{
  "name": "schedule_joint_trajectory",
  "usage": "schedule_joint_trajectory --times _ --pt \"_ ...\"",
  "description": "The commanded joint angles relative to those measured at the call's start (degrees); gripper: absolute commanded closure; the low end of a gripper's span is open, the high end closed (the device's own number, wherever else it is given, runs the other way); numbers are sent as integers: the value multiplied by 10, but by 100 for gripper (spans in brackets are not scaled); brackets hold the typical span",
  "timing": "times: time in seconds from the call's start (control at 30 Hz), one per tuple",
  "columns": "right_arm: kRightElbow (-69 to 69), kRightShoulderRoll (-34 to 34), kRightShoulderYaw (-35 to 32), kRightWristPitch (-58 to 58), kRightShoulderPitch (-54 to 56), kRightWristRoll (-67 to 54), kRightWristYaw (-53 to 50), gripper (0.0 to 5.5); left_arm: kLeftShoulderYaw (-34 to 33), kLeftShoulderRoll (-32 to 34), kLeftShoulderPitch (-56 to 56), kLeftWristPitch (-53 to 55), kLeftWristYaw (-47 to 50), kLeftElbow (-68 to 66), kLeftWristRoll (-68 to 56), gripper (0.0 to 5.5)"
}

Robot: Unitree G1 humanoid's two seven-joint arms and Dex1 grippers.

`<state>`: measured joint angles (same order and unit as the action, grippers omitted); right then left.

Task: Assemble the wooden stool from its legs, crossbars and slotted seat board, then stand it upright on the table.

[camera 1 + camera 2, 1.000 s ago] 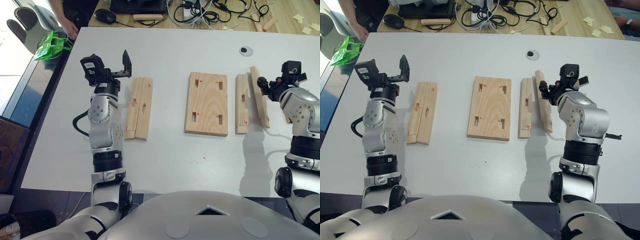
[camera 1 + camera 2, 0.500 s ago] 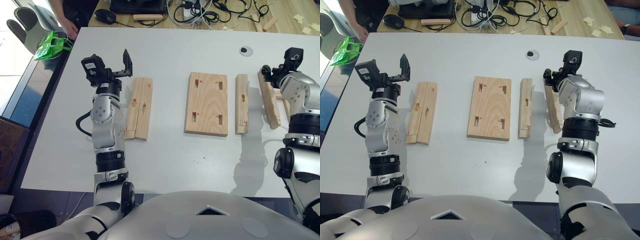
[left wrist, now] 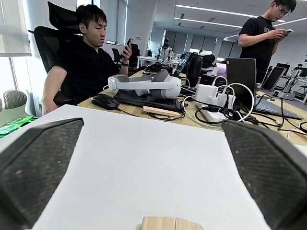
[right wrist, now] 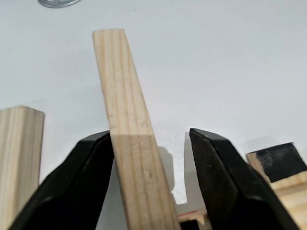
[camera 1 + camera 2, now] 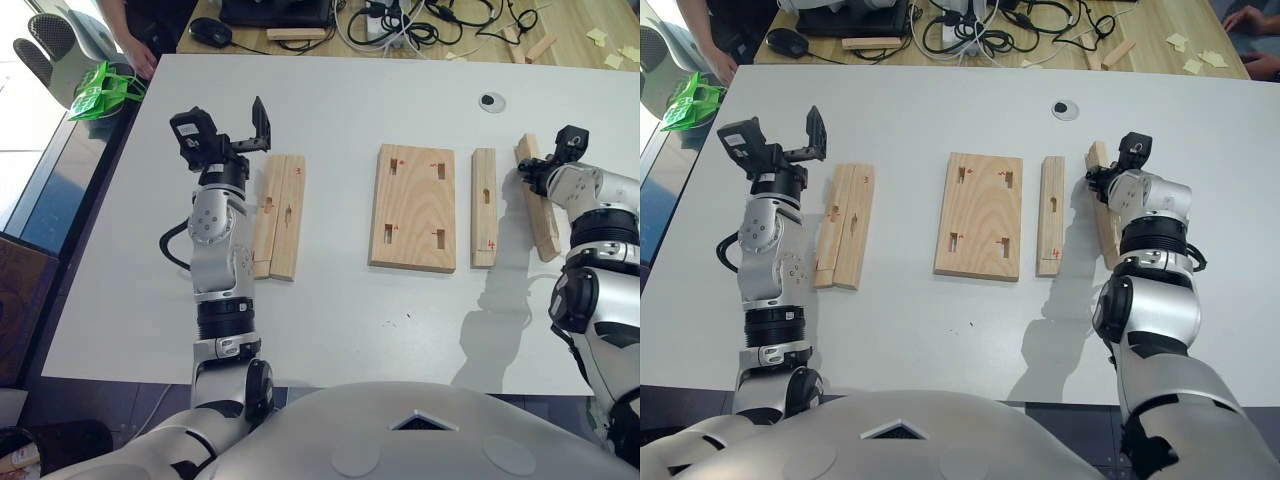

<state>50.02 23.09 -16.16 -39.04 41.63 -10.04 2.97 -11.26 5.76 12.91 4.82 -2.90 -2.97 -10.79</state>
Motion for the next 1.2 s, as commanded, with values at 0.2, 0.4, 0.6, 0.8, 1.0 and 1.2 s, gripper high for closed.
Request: schedule_joint_trajectory --times 0.2,0.4,0.6,0.8,1.0,1.2 --pt "-26 -22 -7 -39 -1 -17 7 421 1 -1 9 2 -2 -6 -3 10" --pt "-71 -32 -7 -52 -24 -18 1 446 1 -1 11 3 -4 -9 -5 10" --pt "-172 -41 -13 -75 -41 -20 -25 447 1 -1 11 4 -5 -10 -6 10" --pt "-332 -55 10 -111 -42 -5 -58 447 -2 0 9 4 -2 -9 -6 10" --pt "-396 -14 135 0 -60 68 15 448 -17 -3 56 64 13 17 -41 10" --pt "-405 53 262 219 -89 184 97 448 -12 -59 174 270 43 45 -174 10"
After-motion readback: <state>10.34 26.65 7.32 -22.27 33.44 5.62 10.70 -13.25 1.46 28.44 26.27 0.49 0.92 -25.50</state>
